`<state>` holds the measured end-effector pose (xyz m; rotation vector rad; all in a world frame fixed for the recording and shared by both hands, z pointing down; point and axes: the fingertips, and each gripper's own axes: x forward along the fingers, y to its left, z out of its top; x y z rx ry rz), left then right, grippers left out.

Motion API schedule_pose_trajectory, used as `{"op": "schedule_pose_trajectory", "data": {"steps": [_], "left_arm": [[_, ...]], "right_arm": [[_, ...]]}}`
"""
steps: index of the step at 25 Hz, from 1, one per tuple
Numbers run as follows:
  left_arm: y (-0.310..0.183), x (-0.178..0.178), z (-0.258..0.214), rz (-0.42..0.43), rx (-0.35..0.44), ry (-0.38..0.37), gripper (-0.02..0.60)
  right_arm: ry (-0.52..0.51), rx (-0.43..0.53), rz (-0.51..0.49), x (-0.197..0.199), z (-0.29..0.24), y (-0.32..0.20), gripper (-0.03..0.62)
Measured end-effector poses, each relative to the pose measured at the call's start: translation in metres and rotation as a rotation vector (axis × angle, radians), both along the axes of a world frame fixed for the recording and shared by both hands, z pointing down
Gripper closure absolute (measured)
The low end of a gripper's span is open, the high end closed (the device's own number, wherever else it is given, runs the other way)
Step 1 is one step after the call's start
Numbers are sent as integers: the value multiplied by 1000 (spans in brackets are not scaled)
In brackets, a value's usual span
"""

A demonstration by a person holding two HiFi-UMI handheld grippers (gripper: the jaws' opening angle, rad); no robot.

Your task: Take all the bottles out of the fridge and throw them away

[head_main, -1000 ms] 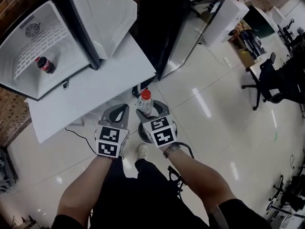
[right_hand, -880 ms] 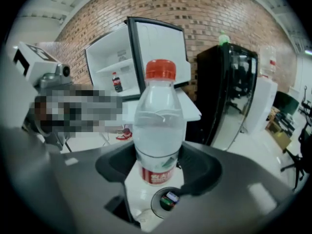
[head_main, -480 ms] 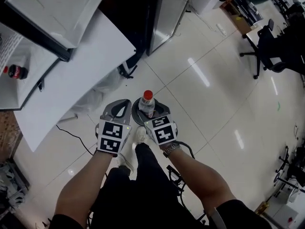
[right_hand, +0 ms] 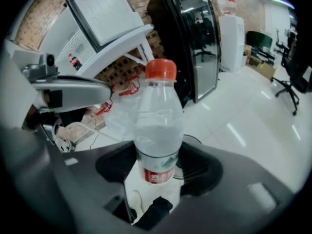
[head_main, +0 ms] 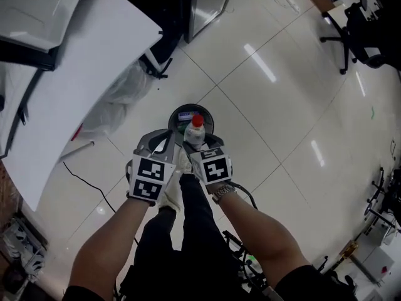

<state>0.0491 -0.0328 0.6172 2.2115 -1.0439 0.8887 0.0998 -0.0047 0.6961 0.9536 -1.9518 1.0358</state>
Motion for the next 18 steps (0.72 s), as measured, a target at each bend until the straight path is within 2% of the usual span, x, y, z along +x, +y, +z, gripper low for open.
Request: {"op": "schedule_pose_trajectory", "data": {"steps": [6, 13, 15, 18], "left_arm": [[15, 15, 62, 23, -72, 6, 578], [29, 20, 97, 20, -120, 7, 578], [31, 18, 104, 16, -129, 5, 578], [33, 13, 112, 9, -138, 2, 578]], "right_arm": [[12, -100, 46, 7, 64, 15, 324], [13, -220, 110, 15, 116, 28, 315], [33, -229, 123, 17, 129, 27, 301], [25, -188, 133, 13, 133, 16, 303]]}}
